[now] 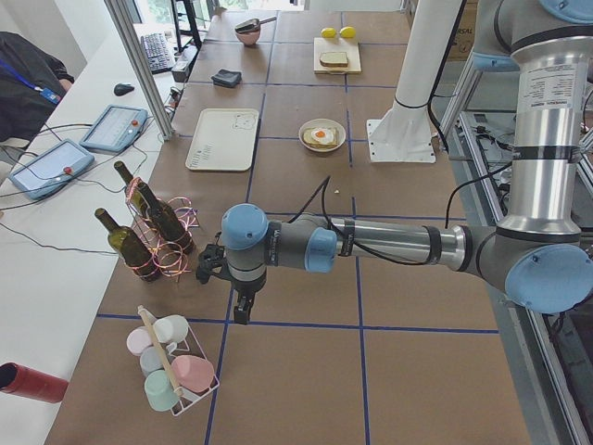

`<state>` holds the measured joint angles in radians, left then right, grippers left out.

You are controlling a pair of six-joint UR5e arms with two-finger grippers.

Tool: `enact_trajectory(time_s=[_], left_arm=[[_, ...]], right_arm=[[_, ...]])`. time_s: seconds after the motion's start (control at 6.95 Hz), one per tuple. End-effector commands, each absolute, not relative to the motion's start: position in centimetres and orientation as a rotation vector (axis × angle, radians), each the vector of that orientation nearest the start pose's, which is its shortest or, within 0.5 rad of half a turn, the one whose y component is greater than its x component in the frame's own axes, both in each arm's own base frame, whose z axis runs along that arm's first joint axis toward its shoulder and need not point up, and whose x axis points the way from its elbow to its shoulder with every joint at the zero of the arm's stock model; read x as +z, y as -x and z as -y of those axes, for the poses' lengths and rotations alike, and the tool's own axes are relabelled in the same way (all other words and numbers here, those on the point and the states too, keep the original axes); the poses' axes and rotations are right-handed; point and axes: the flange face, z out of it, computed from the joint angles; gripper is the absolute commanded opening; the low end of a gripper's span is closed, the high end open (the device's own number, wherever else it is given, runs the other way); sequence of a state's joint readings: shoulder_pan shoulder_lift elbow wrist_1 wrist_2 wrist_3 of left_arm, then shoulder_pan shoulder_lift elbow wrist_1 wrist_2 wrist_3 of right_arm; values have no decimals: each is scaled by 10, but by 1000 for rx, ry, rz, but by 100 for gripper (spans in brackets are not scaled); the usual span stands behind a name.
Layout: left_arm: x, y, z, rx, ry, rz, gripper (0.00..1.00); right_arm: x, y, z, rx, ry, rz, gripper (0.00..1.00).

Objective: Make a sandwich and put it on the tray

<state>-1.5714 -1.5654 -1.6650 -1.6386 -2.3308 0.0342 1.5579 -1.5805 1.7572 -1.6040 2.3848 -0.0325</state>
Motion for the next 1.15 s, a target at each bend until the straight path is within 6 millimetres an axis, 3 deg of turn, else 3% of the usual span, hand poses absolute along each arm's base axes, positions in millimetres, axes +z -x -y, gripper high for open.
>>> enact_trajectory(time_s=[0.0,0.14,0.43,0.58,0.86,1.01], left_arm=[[575,51,520,63,-185,-765,100],[557,32,524,48,-192,-777,100],[520,-31,528,-7,-229,-870,100],[499,-68,523,-32,-215,-926,100],[466,-148,504,-83,-166,-1034,100],[455,-172,495,-105,-144,-1079,100]], right_arm=[[550,-34,510,-144,-161,842,100],[556,-22,501,-82,-100,891,100],[527,14,499,40,-40,905,100],[526,27,487,60,-55,917,100],[502,82,470,104,-49,892,100],[505,93,459,87,-32,886,100]])
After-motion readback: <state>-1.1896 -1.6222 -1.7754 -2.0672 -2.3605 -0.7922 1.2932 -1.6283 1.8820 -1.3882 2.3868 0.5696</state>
